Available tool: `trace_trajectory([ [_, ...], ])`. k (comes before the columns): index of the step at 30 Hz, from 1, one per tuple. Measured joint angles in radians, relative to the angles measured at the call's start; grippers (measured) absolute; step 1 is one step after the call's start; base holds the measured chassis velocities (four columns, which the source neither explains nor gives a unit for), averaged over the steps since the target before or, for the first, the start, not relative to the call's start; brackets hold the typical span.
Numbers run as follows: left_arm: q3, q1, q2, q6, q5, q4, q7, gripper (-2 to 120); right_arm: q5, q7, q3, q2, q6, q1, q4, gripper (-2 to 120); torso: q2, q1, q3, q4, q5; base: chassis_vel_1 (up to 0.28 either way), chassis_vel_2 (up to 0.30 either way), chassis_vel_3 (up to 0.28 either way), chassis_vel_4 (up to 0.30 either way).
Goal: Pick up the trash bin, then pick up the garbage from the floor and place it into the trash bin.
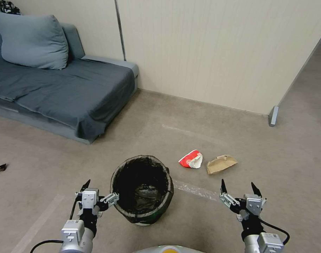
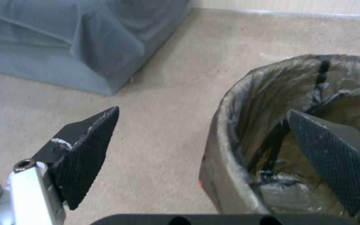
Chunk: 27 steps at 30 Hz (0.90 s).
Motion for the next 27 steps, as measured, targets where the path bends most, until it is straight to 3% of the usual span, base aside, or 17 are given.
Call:
trace_trajectory([
  [2, -0.016, -0.015, 0.005, 0.067, -0.044, -0.014, 0.006, 100, 0.002, 0.002, 0.000, 0.000, -0.002, 0.000, -0.003, 100, 0.000, 0.000, 0.000, 0.0000, 0.0001, 0.000, 0.000, 0.000, 0.000],
  [3, -0.016, -0.015, 0.005, 0.067, -0.044, -0.014, 0.006, 100, 0.002, 0.002, 0.000, 0.000, -0.002, 0.000, -0.003, 100, 0.000, 0.000, 0.000, 0.0000, 0.0001, 0.000, 0.000, 0.000, 0.000],
  [5, -0.035, -0.030, 0.011, 0.187, -0.095, -0.035, 0.025, 100, 0.006, 0.003, 0.000, 0.000, -0.006, 0.002, -0.005, 100, 0.000, 0.000, 0.000, 0.0000, 0.0001, 0.000, 0.000, 0.000, 0.000],
  [6, -0.035, -0.030, 0.011, 0.187, -0.095, -0.035, 0.025, 100, 0.006, 0.003, 0.000, 0.000, -0.006, 0.002, -0.005, 100, 0.000, 0.000, 0.000, 0.0000, 0.0001, 0.000, 0.000, 0.000, 0.000],
  [8, -0.048, -0.044, 0.018, 0.280, -0.125, -0.047, 0.045, 100, 0.009, 0.006, -0.001, 0.000, -0.010, 0.004, -0.007, 100, 0.000, 0.000, 0.000, 0.0000, 0.0002, 0.000, 0.000, 0.000, 0.000],
  [9, -0.060, -0.060, 0.026, 0.364, -0.139, -0.054, 0.070, 100, 0.013, 0.011, 0.000, 0.000, -0.013, 0.006, -0.011, 100, 0.000, 0.000, 0.000, 0.0000, 0.0001, 0.000, 0.000, 0.000, 0.000],
  [13, -0.053, -0.108, 0.059, 0.445, -0.166, -0.043, 0.080, 100, 0.022, 0.018, 0.004, 0.000, -0.013, 0.008, -0.017, 100, 0.000, 0.000, 0.000, 0.0000, 0.0001, 0.000, 0.000, 0.000, 0.000],
  [17, -0.031, -0.165, 0.083, 0.493, -0.181, -0.004, 0.079, 100, 0.031, 0.028, 0.011, 0.000, -0.014, 0.008, -0.018, 100, 0.000, 0.000, 0.000, 0.0000, 0.0000, 0.000, 0.000, 0.000, 0.000],
  [27, -0.006, -0.241, 0.125, 0.515, -0.208, 0.049, 0.073, 100, 0.037, 0.035, 0.015, 0.000, -0.021, 0.011, -0.029, 100, 0.000, 0.000, 0.000, 0.0000, 0.0001, 0.000, 0.000, 0.000, 0.000],
])
